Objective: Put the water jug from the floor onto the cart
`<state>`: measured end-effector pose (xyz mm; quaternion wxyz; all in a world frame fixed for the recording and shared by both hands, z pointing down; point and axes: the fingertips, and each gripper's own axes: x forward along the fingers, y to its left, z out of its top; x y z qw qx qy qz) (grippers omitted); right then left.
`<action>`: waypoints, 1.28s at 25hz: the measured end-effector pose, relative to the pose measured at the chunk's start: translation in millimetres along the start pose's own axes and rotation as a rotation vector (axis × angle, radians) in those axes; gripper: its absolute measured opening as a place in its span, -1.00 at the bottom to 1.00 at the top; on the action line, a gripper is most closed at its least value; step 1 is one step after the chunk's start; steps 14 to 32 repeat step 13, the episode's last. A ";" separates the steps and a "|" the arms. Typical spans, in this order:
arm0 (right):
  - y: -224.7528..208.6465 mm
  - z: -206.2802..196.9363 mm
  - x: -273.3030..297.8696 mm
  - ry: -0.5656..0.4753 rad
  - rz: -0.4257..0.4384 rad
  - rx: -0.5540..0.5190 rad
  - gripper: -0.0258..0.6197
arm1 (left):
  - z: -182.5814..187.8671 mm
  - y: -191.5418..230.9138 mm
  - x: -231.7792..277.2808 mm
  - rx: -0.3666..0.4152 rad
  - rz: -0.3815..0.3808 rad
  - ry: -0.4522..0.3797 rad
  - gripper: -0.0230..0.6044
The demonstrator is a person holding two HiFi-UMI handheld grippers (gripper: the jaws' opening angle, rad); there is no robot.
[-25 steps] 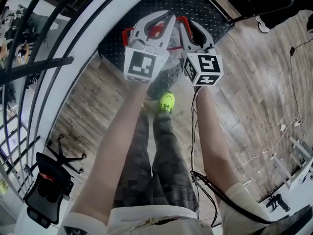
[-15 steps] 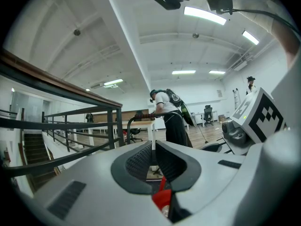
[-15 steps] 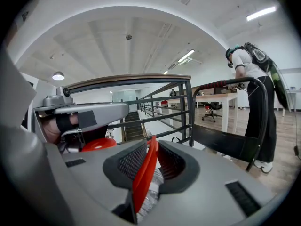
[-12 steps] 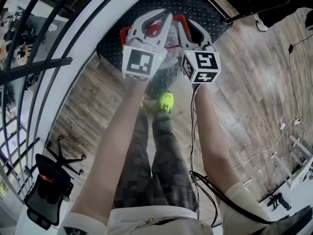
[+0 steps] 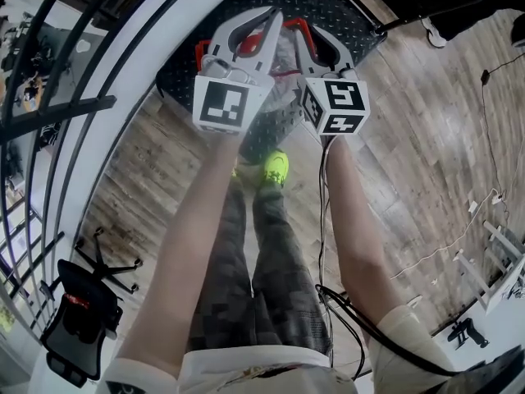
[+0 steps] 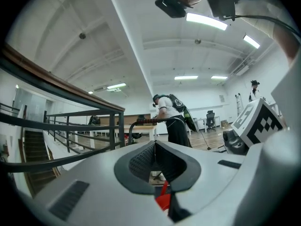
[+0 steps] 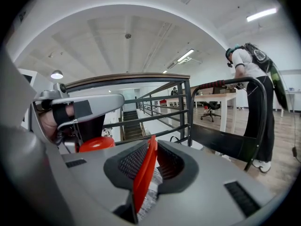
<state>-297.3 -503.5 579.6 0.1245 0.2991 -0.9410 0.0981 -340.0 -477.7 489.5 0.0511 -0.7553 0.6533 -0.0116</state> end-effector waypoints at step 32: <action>-1.3 -6.0 -0.2 0.016 -0.004 0.006 -0.72 | -25.7 0.3 -3.1 -0.002 -0.002 0.113 -0.89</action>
